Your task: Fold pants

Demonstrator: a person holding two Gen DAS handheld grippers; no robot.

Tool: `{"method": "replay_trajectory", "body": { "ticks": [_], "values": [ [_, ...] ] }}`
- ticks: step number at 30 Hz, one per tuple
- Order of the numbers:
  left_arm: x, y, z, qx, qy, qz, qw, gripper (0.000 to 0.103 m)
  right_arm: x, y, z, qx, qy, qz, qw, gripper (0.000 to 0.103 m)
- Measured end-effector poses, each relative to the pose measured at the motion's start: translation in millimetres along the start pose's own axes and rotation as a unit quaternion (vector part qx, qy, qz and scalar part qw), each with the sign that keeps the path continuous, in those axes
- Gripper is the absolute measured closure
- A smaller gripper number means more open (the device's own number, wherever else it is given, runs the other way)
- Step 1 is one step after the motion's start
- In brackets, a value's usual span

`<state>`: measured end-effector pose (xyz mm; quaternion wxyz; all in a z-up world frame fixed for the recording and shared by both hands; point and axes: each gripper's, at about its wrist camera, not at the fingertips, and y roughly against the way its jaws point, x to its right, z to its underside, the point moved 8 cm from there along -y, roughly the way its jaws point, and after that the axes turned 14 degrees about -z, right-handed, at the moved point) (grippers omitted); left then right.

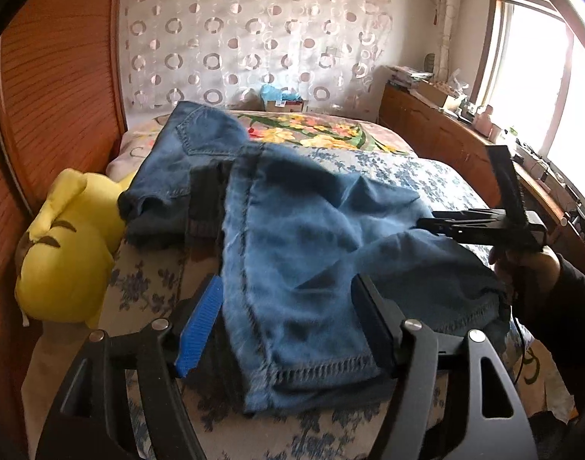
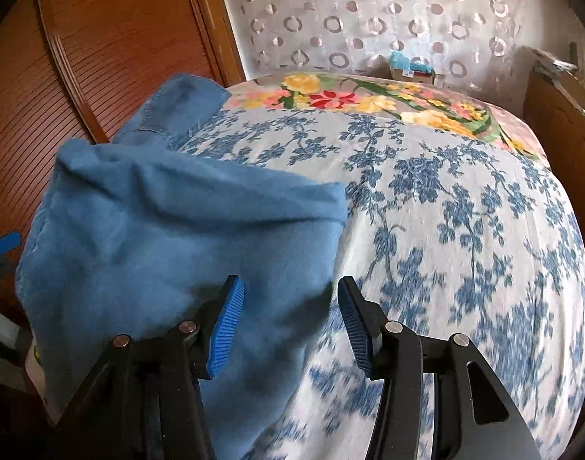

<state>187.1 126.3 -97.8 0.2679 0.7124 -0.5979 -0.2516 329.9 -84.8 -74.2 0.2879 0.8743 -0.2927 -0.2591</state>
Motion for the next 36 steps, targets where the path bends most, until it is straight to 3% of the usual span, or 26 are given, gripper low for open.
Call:
{"method": "replay_trajectory", "body": {
  "ticks": [11, 13, 14, 15, 18, 23, 28, 34, 36],
  "values": [
    [20.9, -15.0, -10.4, -0.004, -0.015, 0.006, 0.9999, 0.033, 13.1, -32.2, -13.7, -0.017, 0.004, -0.015, 1.000, 0.050],
    [22.4, -18.3, -11.2, -0.007, -0.016, 0.007, 0.9998, 0.033, 11.7, -34.0, -14.4, -0.018, 0.006, -0.022, 1.000, 0.061],
    [23.1, -19.4, -11.0, -0.008, -0.017, 0.008, 0.9998, 0.033, 9.6, -35.2, -15.1, -0.021, 0.006, -0.034, 0.999, 0.070],
    [24.1, -20.8, -11.2, -0.009, -0.017, 0.008, 0.9998, 0.033, 8.6, -36.6, -16.1, -0.020, 0.011, -0.036, 0.999, 0.087],
    [27.9, -21.8, -12.1, -0.010, -0.019, 0.009, 0.9997, 0.033, 1.2, -26.4, -21.7, -0.006, 0.028, -0.046, 0.999, 0.095],
    [31.9, -22.2, -17.8, -0.005, -0.017, 0.012, 0.9998, 0.033, -15.1, 29.3, -60.1, 0.064, 0.057, -0.043, 0.995, 0.096],
    [43.4, -18.8, -26.1, 0.005, -0.024, 0.022, 0.9994, 0.033, 10.8, 78.2, -92.9, 0.098, 0.069, 0.020, 0.993, 0.096],
    [72.2, -18.2, -36.5, 0.014, -0.043, 0.045, 0.9980, 0.033, 98.0, 71.0, -58.9, 0.044, 0.009, 0.106, 0.993, 0.084],
    [81.1, -20.4, -36.4, 0.012, -0.048, 0.052, 0.9974, 0.033, 105.7, 72.9, -39.5, 0.037, -0.002, 0.092, 0.995, 0.077]
  ]
}}
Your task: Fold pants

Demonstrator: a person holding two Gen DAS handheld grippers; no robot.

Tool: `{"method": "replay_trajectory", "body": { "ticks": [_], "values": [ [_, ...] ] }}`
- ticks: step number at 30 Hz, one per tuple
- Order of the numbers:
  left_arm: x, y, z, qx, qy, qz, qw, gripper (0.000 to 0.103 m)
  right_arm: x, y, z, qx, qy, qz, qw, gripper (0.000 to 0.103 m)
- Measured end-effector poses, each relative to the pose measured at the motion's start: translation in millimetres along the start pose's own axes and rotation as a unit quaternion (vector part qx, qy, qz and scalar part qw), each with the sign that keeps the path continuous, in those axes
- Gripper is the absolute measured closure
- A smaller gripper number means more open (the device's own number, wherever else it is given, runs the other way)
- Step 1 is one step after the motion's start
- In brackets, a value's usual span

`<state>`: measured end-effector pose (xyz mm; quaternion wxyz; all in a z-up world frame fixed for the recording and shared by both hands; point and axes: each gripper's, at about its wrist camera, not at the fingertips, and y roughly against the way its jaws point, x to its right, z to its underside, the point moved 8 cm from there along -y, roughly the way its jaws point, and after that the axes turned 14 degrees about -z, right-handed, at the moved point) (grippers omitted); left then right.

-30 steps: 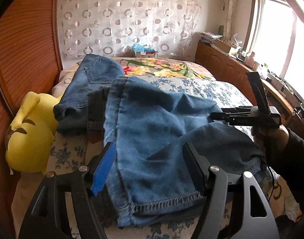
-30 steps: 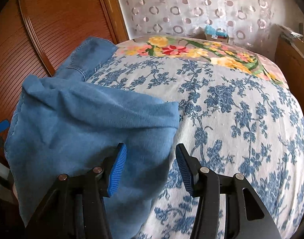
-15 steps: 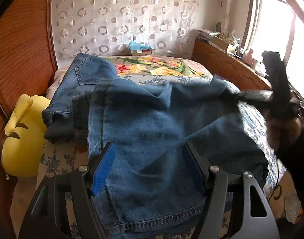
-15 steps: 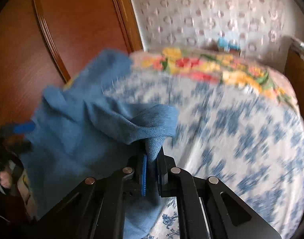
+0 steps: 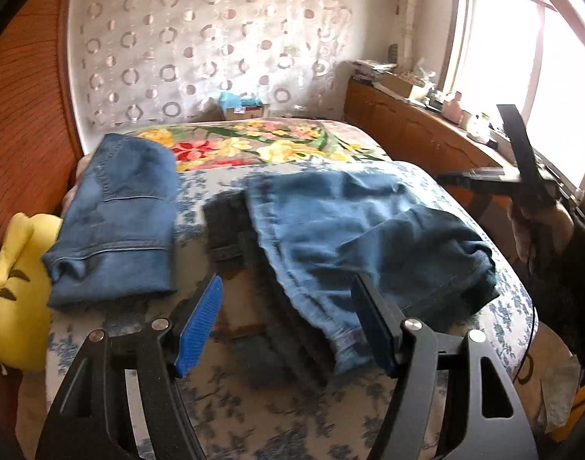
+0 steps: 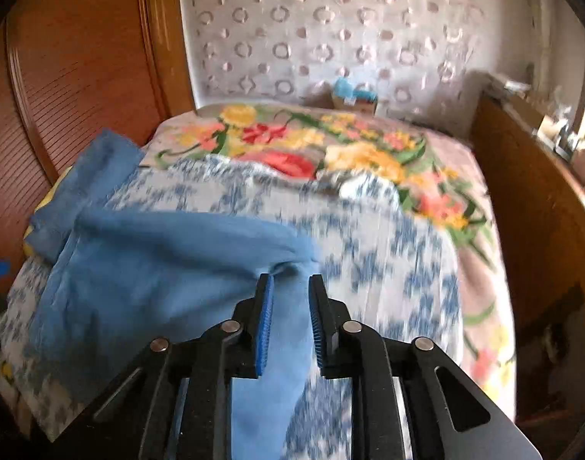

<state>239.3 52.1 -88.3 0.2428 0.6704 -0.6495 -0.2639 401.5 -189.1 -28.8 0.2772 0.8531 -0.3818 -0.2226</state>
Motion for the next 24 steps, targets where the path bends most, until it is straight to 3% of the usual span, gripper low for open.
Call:
{"method": "replay_trajectory", "body": {
  "ticks": [6, 8, 9, 12, 19, 24],
  "values": [
    [27.3, -13.8, 2.1, -0.016, -0.015, 0.020, 0.9996, 0.033, -10.4, 26.7, 55.0, 0.005, -0.019, -0.031, 0.999, 0.076],
    [36.7, -18.3, 0.8, -0.018, -0.018, 0.029, 0.9993, 0.033, -13.2, 32.6, 70.8, 0.003, -0.022, -0.045, 0.999, 0.070],
    [40.5, -20.3, -0.6, -0.019, -0.020, 0.031, 0.9991, 0.033, -10.7, 33.9, 73.6, 0.003, -0.025, -0.047, 0.999, 0.061],
    [54.0, -25.3, -2.2, -0.016, -0.028, 0.034, 0.9989, 0.033, -4.9, 30.8, 75.8, 0.003, -0.023, -0.039, 0.999, 0.051],
    [70.2, -32.0, -0.3, -0.023, -0.029, 0.042, 0.9984, 0.033, -8.9, 12.3, 85.8, -0.032, -0.035, -0.052, 0.997, 0.050],
    [72.9, -37.7, 3.3, -0.029, -0.026, 0.043, 0.9983, 0.033, -2.0, 8.1, 83.8, -0.027, -0.047, -0.056, 0.997, 0.047]
  ]
}}
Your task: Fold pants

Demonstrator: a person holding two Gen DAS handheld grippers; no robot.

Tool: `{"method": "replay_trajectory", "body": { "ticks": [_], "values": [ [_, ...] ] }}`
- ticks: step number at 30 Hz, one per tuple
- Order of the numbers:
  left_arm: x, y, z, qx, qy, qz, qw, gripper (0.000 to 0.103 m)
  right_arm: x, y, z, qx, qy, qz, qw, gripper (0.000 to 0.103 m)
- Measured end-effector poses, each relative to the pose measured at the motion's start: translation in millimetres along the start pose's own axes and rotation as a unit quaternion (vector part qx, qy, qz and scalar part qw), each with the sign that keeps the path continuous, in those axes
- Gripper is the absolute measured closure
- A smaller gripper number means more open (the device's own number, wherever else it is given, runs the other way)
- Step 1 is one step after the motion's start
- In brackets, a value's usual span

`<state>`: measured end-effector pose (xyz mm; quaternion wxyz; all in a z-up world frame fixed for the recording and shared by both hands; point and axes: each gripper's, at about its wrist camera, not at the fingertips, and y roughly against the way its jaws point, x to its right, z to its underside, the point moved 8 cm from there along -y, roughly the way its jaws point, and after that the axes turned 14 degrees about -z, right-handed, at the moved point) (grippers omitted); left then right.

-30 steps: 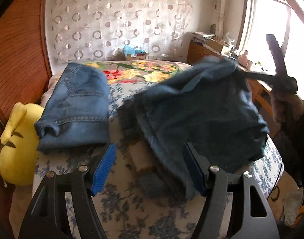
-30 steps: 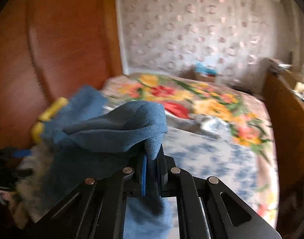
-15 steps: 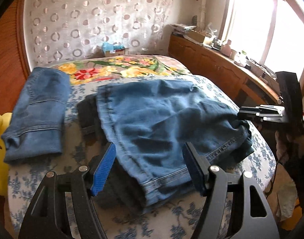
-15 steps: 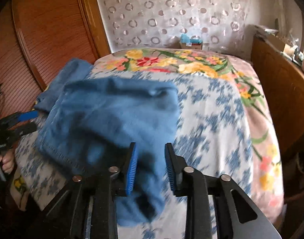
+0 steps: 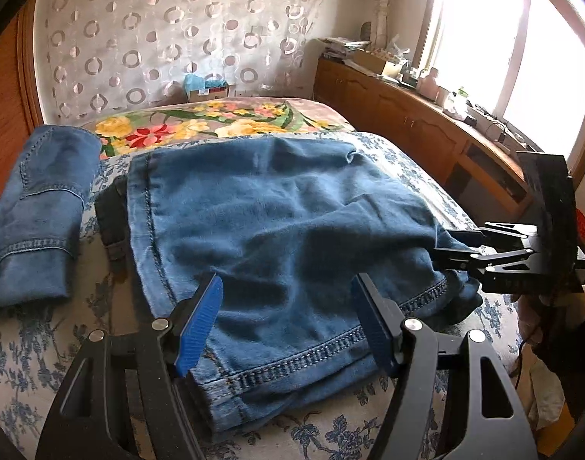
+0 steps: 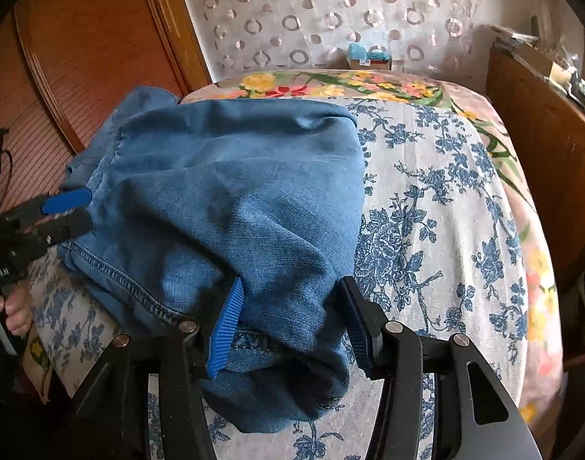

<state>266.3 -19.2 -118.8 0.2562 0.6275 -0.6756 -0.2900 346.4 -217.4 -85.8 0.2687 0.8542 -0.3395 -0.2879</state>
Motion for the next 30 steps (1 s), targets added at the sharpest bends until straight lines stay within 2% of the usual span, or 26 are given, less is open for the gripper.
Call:
{"method": "replay_trajectory", "body": {
  "ticks": [8, 11, 13, 14, 15, 17, 21, 24, 27, 30],
  "values": [
    [-6.5, -17.4, 16.8, -0.022, 0.000, -0.012, 0.9997, 0.033, 5.9, -1.5, 10.3, 0.006, -0.014, -0.006, 1.000, 0.046],
    [-7.1, -19.5, 19.7, -0.019, -0.003, -0.013, 0.9997, 0.033, 7.9, -1.8, 14.2, 0.010, -0.016, -0.012, 1.000, 0.046],
    [-5.4, -21.6, 22.0, -0.018, -0.010, -0.017, 0.9996, 0.033, 7.8, -1.3, 16.2, 0.011, -0.017, -0.016, 1.000, 0.055],
    [-5.1, -22.2, 23.2, -0.016, -0.013, -0.018, 0.9996, 0.033, 3.3, -2.6, 17.4, 0.011, -0.017, -0.020, 1.000, 0.062],
    [-4.9, -22.8, 23.8, -0.016, -0.014, -0.018, 0.9996, 0.033, 1.4, -2.7, 17.5, 0.013, -0.016, -0.020, 1.000, 0.074],
    [-4.7, -24.6, 24.8, -0.016, -0.014, -0.019, 0.9996, 0.033, -5.5, 0.8, 15.0, 0.020, -0.014, -0.033, 0.999, 0.082],
    [-7.9, -19.1, 20.9, -0.017, 0.000, -0.014, 0.9998, 0.033, -12.6, 7.1, 12.9, 0.030, -0.006, -0.033, 0.999, 0.084],
    [-5.0, -8.6, 14.6, -0.004, 0.017, 0.006, 0.9998, 0.033, -12.6, 8.5, 14.4, 0.036, -0.010, -0.034, 0.999, 0.085],
    [3.2, -5.7, 13.7, 0.001, 0.012, 0.014, 0.9998, 0.032, -13.0, 11.8, 11.9, 0.047, -0.016, -0.036, 0.998, 0.085],
    [9.9, -15.3, 20.3, -0.015, 0.000, 0.012, 0.9998, 0.032, -15.5, 18.9, 7.5, 0.062, -0.018, -0.043, 0.997, 0.086]
  ]
}}
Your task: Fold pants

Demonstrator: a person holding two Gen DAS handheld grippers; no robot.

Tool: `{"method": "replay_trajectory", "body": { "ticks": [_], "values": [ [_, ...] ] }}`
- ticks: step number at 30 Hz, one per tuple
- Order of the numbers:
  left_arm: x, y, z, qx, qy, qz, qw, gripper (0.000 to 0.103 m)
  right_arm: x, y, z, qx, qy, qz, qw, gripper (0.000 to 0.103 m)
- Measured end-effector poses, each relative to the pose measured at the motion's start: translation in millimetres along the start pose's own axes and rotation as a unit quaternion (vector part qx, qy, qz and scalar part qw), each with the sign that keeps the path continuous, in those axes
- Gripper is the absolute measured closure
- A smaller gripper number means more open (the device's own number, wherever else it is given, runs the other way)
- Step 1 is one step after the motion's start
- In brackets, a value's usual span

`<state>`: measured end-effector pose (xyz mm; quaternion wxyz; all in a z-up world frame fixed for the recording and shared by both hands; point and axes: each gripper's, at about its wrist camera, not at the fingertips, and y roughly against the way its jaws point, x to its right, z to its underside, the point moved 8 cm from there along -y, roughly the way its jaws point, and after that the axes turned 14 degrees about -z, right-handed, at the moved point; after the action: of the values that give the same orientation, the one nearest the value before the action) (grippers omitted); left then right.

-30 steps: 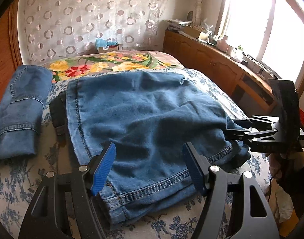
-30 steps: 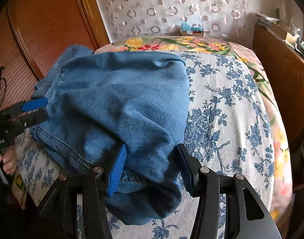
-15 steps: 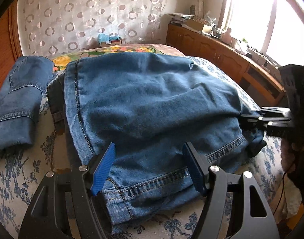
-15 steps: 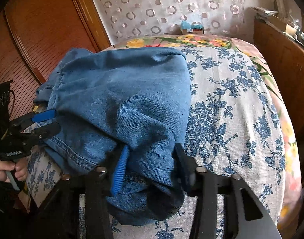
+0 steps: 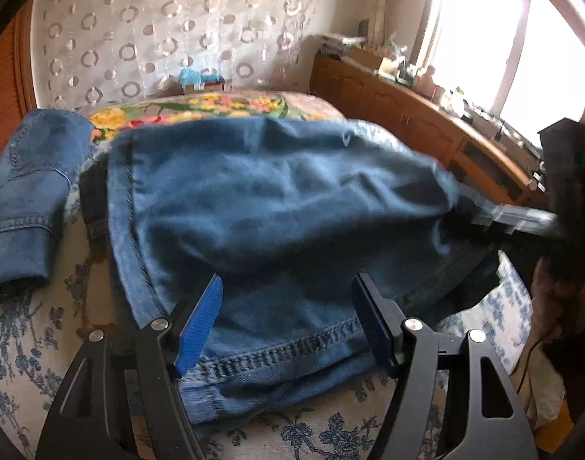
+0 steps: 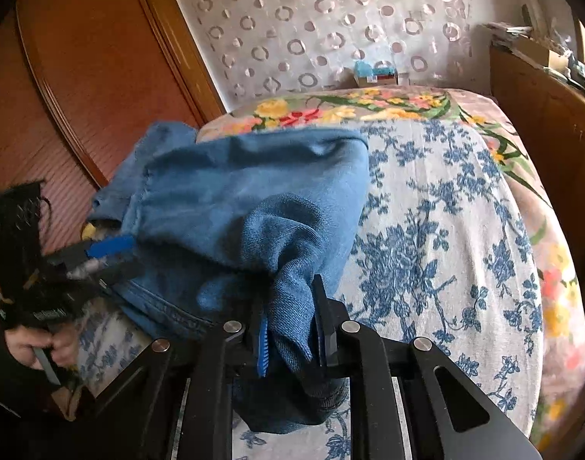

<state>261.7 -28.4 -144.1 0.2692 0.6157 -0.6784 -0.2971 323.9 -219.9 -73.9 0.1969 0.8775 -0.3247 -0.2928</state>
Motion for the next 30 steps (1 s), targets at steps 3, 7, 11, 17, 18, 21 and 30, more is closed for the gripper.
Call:
{"method": "replay_trajectory", "body": {
  "ticks": [3, 7, 11, 17, 18, 21, 30],
  "values": [
    [2.1, -11.9, 8.5, -0.011, -0.008, -0.005, 0.9999, 0.032, -7.2, 8.6, -6.9, 0.015, 0.005, -0.006, 1.000, 0.086],
    [-2.0, -6.4, 7.4, -0.014, 0.000, -0.002, 0.9999, 0.032, -17.5, 12.5, -14.5, 0.027, 0.013, -0.015, 0.999, 0.086],
    [-12.7, 4.3, 5.8, -0.012, 0.016, -0.003, 0.9998, 0.032, -29.7, 11.9, -22.2, 0.036, 0.020, -0.027, 0.999, 0.087],
    [-36.5, 34.1, 3.0, 0.011, 0.036, -0.015, 0.9992, 0.032, -66.0, 5.1, -39.9, 0.039, 0.059, -0.050, 0.996, 0.087],
    [-42.9, 40.0, 3.3, 0.015, 0.039, -0.019, 0.9989, 0.032, -75.4, 1.9, -42.6, 0.038, 0.069, -0.054, 0.995, 0.087],
    [-65.5, 57.4, 8.8, 0.024, 0.051, -0.035, 0.9978, 0.032, -103.9, -10.8, -48.8, 0.034, 0.094, -0.073, 0.992, 0.088],
    [-142.0, 92.9, 35.1, 0.041, 0.098, -0.095, 0.9899, 0.032, -171.0, -84.5, -44.4, -0.017, 0.142, -0.126, 0.982, 0.089]
  ]
}}
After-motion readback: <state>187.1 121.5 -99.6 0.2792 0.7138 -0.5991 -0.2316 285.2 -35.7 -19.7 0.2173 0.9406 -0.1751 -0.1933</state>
